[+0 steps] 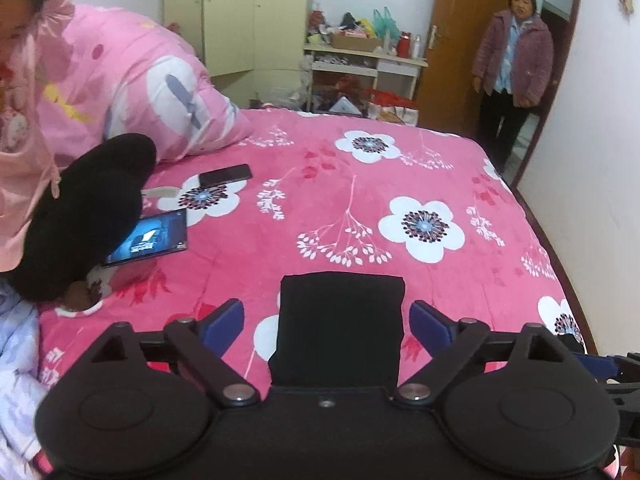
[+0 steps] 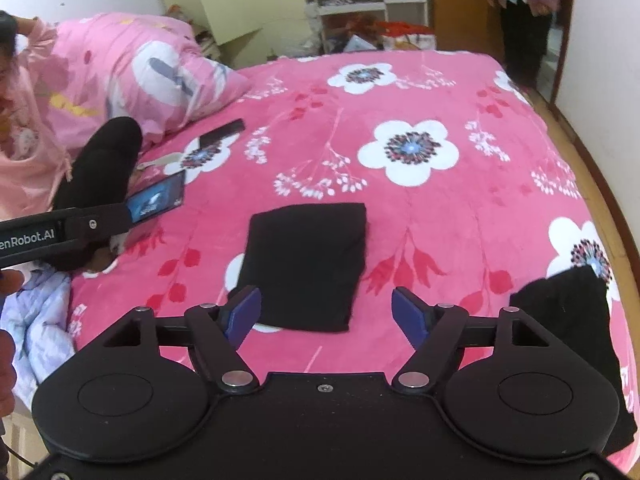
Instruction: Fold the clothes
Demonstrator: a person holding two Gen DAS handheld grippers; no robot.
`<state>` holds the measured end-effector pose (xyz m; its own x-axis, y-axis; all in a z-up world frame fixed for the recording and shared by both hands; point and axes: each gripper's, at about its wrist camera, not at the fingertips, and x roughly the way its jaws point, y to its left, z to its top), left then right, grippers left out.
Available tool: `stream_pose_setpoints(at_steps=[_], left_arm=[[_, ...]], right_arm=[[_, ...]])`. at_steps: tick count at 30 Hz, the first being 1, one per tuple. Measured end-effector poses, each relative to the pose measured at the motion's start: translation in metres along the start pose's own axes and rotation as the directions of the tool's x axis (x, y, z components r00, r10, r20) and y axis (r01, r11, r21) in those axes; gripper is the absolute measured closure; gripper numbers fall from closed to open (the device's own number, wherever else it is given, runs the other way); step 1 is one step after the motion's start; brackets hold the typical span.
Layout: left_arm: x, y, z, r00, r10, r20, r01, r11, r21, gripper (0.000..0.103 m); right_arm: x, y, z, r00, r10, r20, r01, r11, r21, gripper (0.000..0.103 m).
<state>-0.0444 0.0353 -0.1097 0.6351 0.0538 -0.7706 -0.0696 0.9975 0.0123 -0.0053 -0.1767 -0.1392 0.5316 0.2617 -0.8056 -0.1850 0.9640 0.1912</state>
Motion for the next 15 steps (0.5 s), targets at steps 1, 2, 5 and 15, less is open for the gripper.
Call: stream_pose_setpoints(at_steps=[1, 2, 5, 15], left_arm=[[-0.004, -0.002, 0.0, 1.0, 0.008, 0.005, -0.008, 1.0, -0.002, 0.007], [-0.009, -0.004, 0.0, 1.0, 0.015, 0.01, -0.015, 1.0, -0.007, 0.005], [-0.019, -0.005, 0.001, 0.999, 0.035, 0.017, -0.035, 0.999, -0.037, 0.002], [-0.042, -0.004, 0.019, 0.986, 0.156, 0.061, -0.153, 0.986, -0.06, 0.001]], right_arm=[[-0.003, 0.001, 0.001, 1.0, 0.004, 0.008, -0.004, 1.0, -0.012, 0.028], [-0.006, 0.002, 0.001, 1.0, 0.007, 0.015, -0.007, 1.0, -0.021, 0.027], [-0.013, 0.004, 0.004, 0.999, 0.024, 0.023, -0.023, 0.999, -0.034, 0.026], [-0.02, 0.013, 0.008, 0.999, 0.038, 0.017, -0.037, 0.996, -0.08, 0.025]])
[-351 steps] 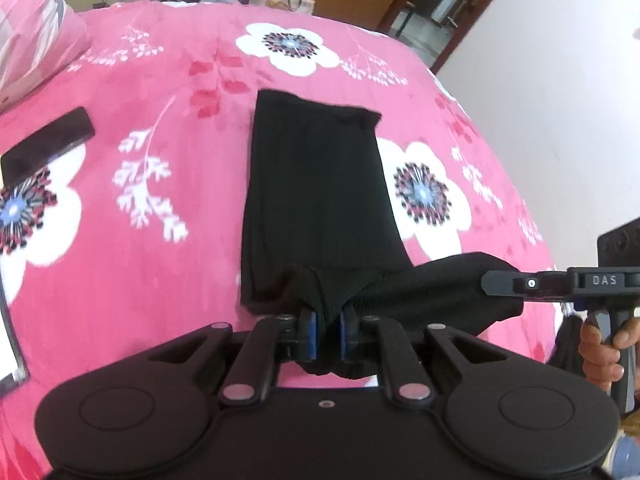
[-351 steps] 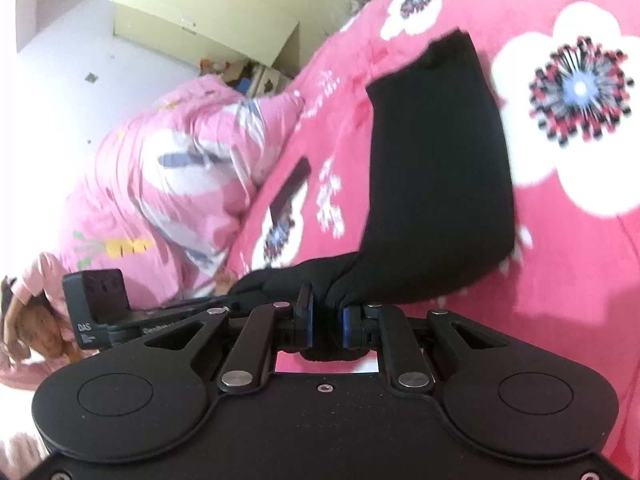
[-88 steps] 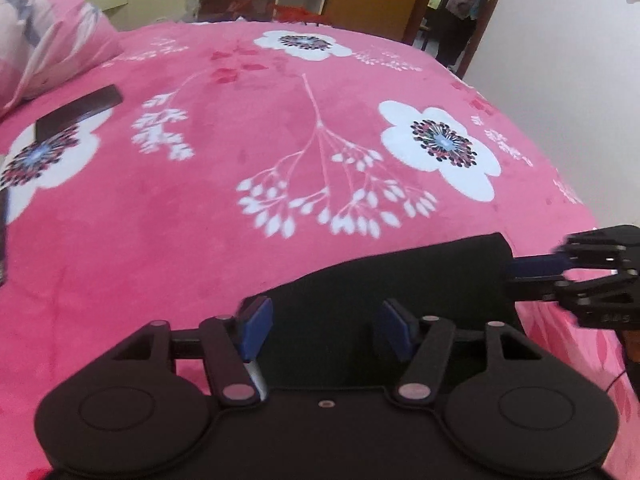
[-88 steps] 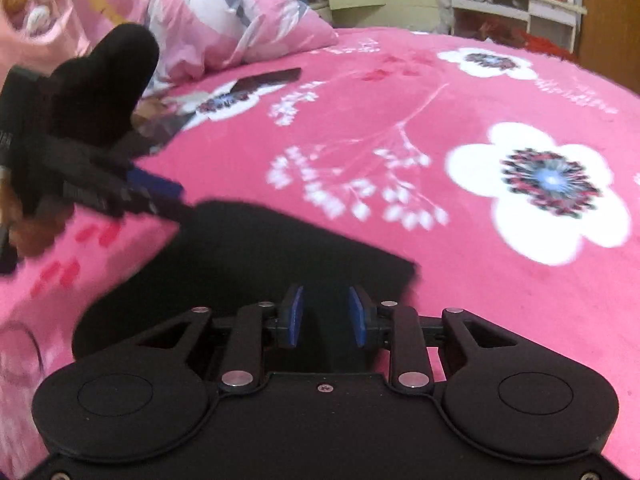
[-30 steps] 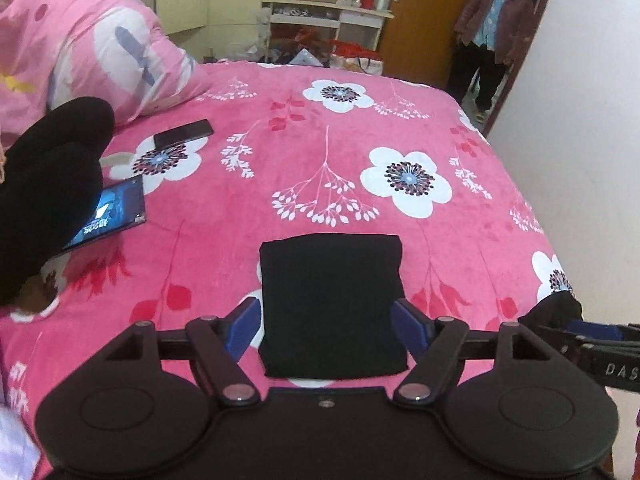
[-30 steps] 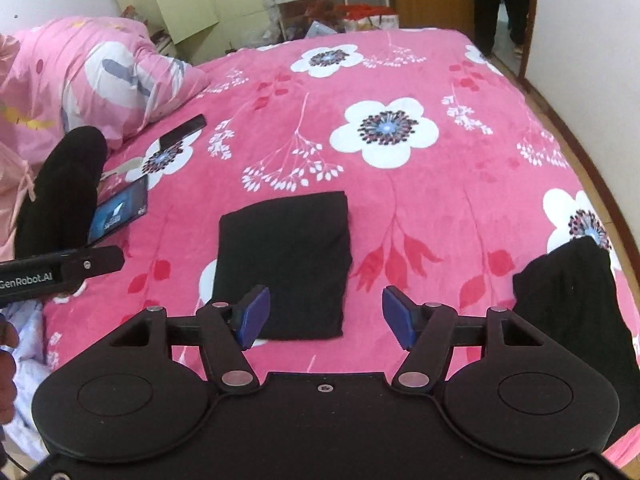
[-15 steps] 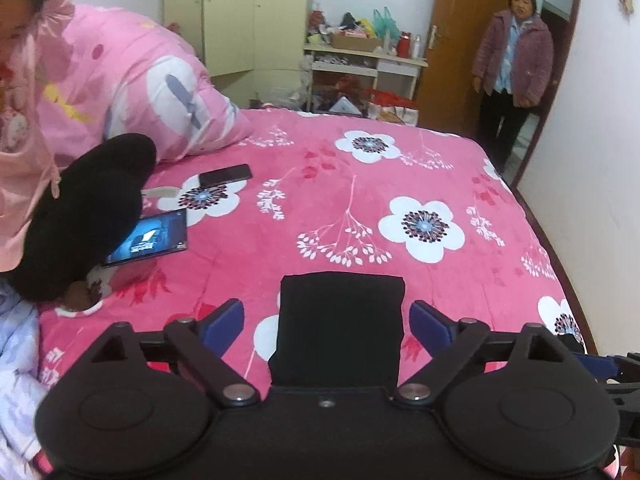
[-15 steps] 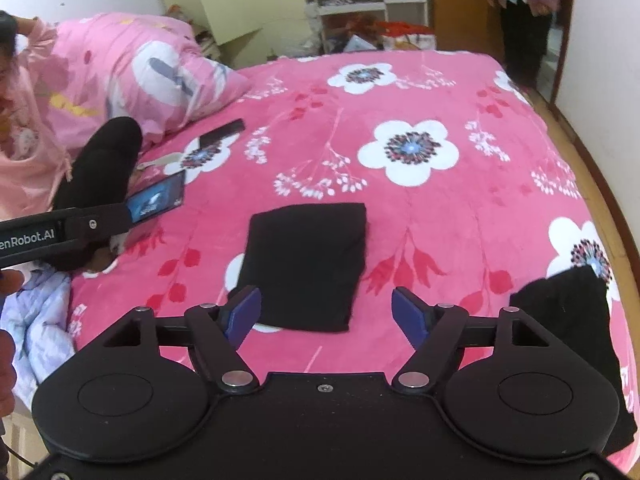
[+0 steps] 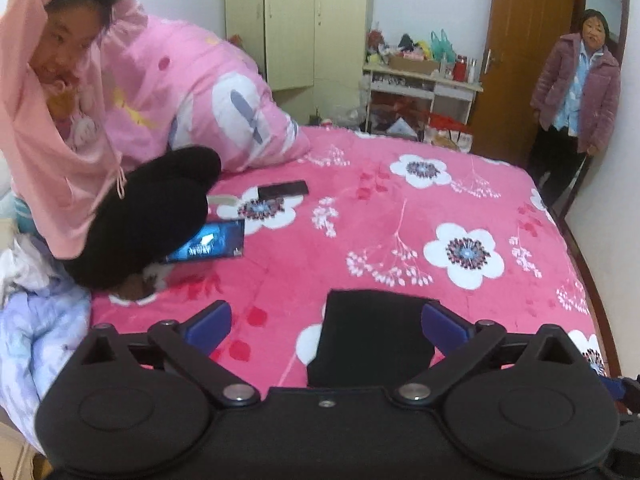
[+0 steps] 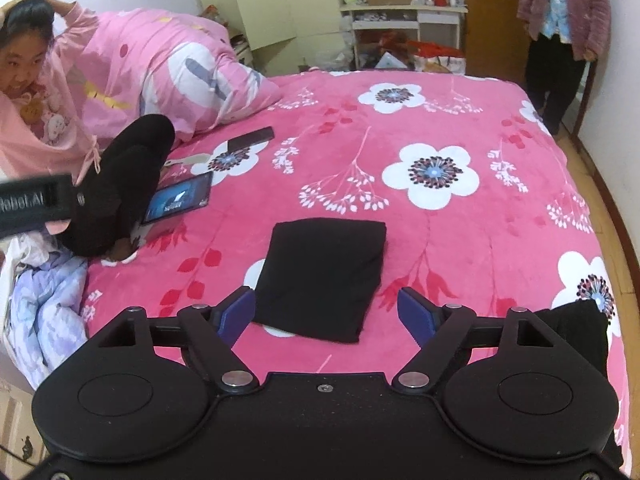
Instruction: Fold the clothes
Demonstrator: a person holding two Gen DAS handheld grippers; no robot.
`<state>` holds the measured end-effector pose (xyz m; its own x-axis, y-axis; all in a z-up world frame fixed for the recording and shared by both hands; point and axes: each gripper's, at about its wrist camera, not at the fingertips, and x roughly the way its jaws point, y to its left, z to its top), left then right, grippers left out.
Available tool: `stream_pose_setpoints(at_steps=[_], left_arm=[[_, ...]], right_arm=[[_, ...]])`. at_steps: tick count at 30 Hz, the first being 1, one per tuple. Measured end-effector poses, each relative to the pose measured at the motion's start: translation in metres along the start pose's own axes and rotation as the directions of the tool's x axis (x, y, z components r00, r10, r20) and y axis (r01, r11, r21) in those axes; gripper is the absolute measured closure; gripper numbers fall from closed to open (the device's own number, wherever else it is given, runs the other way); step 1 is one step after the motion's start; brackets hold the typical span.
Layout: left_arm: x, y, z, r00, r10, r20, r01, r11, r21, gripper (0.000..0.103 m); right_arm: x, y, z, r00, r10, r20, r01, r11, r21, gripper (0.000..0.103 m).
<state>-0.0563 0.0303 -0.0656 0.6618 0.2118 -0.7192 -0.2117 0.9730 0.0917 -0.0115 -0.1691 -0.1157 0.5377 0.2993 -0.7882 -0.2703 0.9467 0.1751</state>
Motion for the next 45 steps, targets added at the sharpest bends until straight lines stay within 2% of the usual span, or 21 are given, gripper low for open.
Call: stream_pose_setpoints(at_steps=[3, 6, 15, 21, 26, 35, 45], left_arm=[[-0.008, 0.002, 0.006, 0.999, -0.025, 0.047, 0.023, 0.998, 0.05, 0.001], [-0.014, 0.009, 0.011, 0.993, -0.094, 0.068, 0.088, 0.993, 0.082, 0.001], [0.009, 0.037, 0.021, 0.989, -0.108, -0.103, 0.106, 0.994, -0.024, 0.002], [0.014, 0.04, 0.02, 0.984, -0.122, -0.129, 0.129, 0.991, 0.043, 0.002], [0.018, 0.042, 0.022, 0.975, -0.157, -0.157, 0.166, 0.985, 0.04, 0.002], [0.028, 0.044, 0.021, 0.973, -0.161, -0.165, 0.174, 0.982, 0.069, 0.002], [0.035, 0.052, 0.02, 0.967, -0.179, -0.183, 0.191, 0.98, 0.05, 0.002]], right_arm=[[-0.004, 0.005, 0.002, 1.0, -0.014, 0.005, 0.014, 1.0, 0.001, 0.024], [-0.007, 0.013, 0.005, 0.999, -0.033, 0.01, 0.033, 0.999, 0.011, 0.024], [-0.002, 0.045, 0.011, 0.998, -0.066, -0.005, 0.066, 0.998, 0.001, 0.023], [0.001, 0.061, 0.005, 0.996, -0.087, -0.024, 0.087, 0.996, -0.02, 0.022], [0.002, 0.065, 0.001, 0.994, -0.106, -0.029, 0.106, 0.994, -0.013, 0.022], [0.008, 0.069, 0.0, 0.99, -0.137, -0.044, 0.136, 0.991, -0.008, 0.022], [0.009, 0.072, 0.003, 0.984, -0.169, -0.049, 0.168, 0.986, -0.018, 0.021]])
